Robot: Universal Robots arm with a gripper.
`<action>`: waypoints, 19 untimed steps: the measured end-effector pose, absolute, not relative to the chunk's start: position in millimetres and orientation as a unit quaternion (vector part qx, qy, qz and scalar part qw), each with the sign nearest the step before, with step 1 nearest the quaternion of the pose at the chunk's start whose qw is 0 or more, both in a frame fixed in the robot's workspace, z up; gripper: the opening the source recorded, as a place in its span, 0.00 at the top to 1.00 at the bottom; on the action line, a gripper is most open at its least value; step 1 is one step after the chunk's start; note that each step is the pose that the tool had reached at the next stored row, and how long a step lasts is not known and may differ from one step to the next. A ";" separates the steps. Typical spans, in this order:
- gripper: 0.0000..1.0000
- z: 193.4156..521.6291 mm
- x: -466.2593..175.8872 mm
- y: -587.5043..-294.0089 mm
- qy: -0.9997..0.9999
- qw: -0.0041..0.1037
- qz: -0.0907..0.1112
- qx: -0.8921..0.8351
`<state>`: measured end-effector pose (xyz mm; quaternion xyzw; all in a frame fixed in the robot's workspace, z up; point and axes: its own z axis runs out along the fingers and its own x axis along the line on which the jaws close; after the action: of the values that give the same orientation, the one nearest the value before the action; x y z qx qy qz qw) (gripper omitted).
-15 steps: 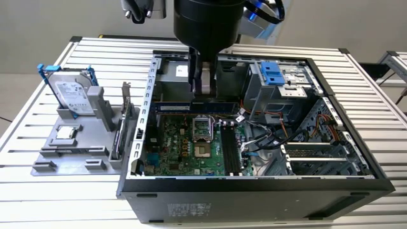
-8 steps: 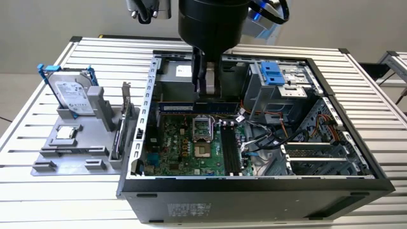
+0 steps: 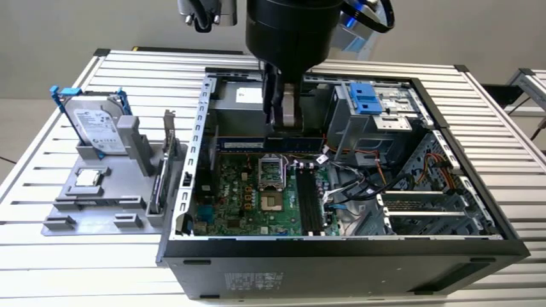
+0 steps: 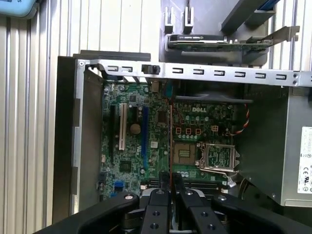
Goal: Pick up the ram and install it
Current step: 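Pick up the ram and move it above insertion slot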
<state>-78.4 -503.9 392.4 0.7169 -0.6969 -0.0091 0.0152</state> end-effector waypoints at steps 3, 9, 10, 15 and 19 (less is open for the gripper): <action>1.00 392.4 -76.0 -503.9 -0.697 0.015 -0.009 0.717; 1.00 392.4 -71.0 -503.9 -0.697 0.016 -0.009 0.717; 1.00 392.3 -70.1 -503.9 -0.697 0.016 -0.009 0.717; 1.00 392.3 -65.6 -503.9 -0.697 0.016 -0.008 0.717; 1.00 392.2 -62.1 -503.9 -0.697 0.016 -0.008 0.717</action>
<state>-62.1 -503.9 392.2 0.7169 -0.6969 -0.0080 0.0164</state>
